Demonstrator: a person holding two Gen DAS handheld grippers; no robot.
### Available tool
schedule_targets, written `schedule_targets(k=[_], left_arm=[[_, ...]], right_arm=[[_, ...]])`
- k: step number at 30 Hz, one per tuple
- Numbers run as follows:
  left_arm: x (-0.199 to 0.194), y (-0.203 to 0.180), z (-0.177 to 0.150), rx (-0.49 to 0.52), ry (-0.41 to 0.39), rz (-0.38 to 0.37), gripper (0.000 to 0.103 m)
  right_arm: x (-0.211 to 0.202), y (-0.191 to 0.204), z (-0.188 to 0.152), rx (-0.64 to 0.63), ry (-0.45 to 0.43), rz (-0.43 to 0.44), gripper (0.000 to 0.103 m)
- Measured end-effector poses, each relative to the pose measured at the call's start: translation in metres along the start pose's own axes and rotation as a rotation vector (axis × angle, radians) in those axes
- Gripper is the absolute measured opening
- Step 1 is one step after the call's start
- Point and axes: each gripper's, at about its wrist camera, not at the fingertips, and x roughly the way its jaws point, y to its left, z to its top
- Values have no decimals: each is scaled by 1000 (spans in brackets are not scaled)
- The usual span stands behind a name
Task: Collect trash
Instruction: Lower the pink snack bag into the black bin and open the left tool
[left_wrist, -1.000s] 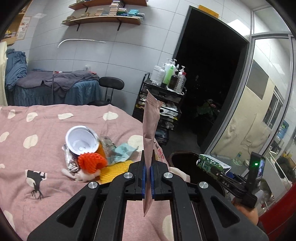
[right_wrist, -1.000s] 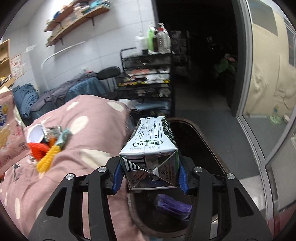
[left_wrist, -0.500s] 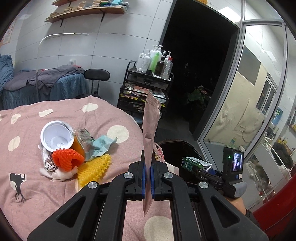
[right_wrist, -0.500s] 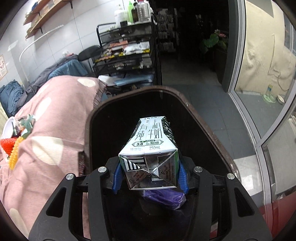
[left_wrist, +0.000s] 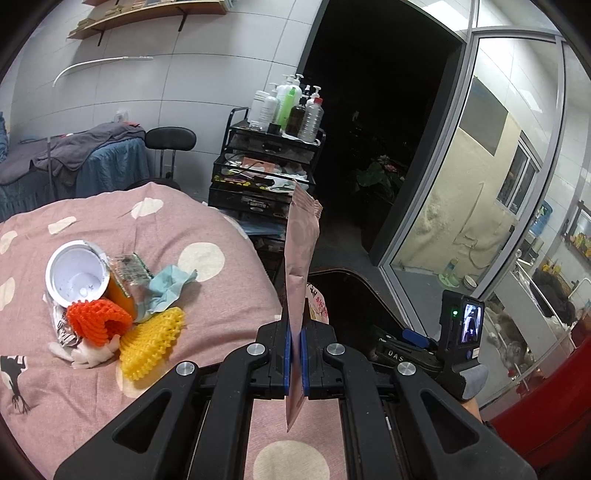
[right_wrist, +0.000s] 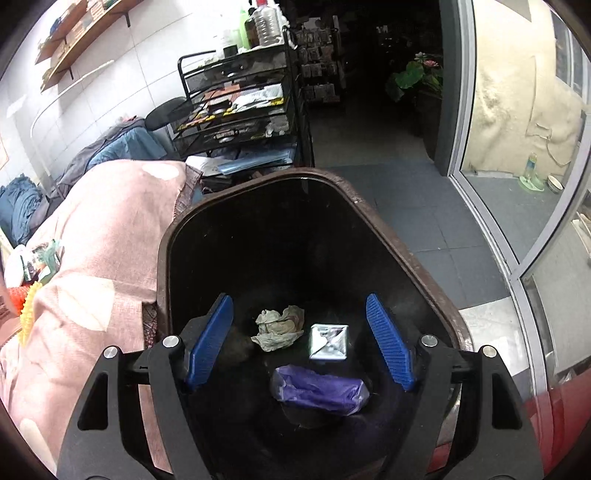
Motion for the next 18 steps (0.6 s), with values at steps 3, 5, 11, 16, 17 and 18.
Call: schedule_targets(k=[3,5,11,16,17,18], left_arm=[[8,-8,2,13,14,-18,5],[15,-12,4,14,30,-38,5],[41,-27,7,15,96,-88,5],[66,-41,7,25,152,-116,5],[72,-43,7,25,165,-120,5],[76,-45,7,23,176,-127,5]], right_arm=[[-11,-4,-1,12,-18,-4,76],[-20,-7,-2,18,-32,-11,77],[-39,-18,-1,34,-75,-36,78],[-50,-28,-1,40,-98,-71,79],[-53,-31,-2,41,-105,-80,79],[-54,-33,-2,40,-109,-88,79]])
